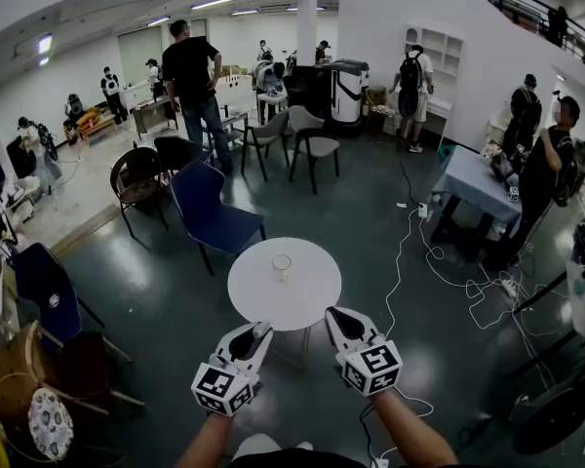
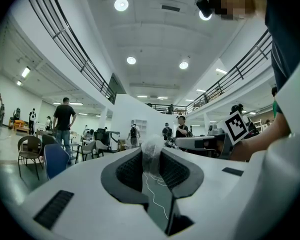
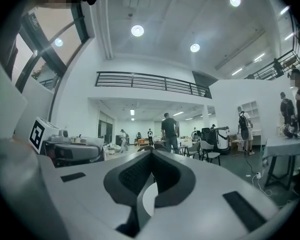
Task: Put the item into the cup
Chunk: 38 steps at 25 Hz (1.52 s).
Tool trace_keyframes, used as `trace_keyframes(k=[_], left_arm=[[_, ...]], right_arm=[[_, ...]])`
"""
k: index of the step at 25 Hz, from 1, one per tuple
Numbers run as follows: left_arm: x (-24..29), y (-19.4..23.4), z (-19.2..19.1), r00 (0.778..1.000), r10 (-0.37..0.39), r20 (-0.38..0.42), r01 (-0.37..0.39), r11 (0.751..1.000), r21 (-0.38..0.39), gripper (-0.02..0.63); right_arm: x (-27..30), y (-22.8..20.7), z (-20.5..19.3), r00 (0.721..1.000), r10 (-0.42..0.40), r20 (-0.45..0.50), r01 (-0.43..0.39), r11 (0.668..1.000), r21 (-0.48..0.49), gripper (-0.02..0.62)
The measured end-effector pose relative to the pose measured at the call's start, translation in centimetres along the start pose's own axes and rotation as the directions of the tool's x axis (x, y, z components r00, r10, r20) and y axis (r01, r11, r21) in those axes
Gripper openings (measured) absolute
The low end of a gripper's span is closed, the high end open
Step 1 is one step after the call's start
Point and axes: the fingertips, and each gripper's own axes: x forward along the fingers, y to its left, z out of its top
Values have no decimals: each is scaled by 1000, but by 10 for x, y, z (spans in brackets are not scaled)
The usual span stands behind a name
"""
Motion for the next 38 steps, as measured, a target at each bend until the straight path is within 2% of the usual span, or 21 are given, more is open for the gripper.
trace_keyframes(k=[12,23,28,38], left_arm=[[8,-2,0,1000,-13,3,13,1000,-8,87],[20,19,12,1000,-19,3,19,999,51,87],[33,40,10,1000,-20,-6,20,999,47,87],[59,111,12,1000,-15,-7,15,1000,19,87]], right_arm=[[1,-1,-2,1000,19,-6,-19,1000,-10,15],[26,-7,-2,1000,25,-2,-25,1000,-5,15],[51,-14,-3,1000,24,-4,-24,1000,-3,15],[122,-28,-6,1000,12,-12,-12,1000,10,15]])
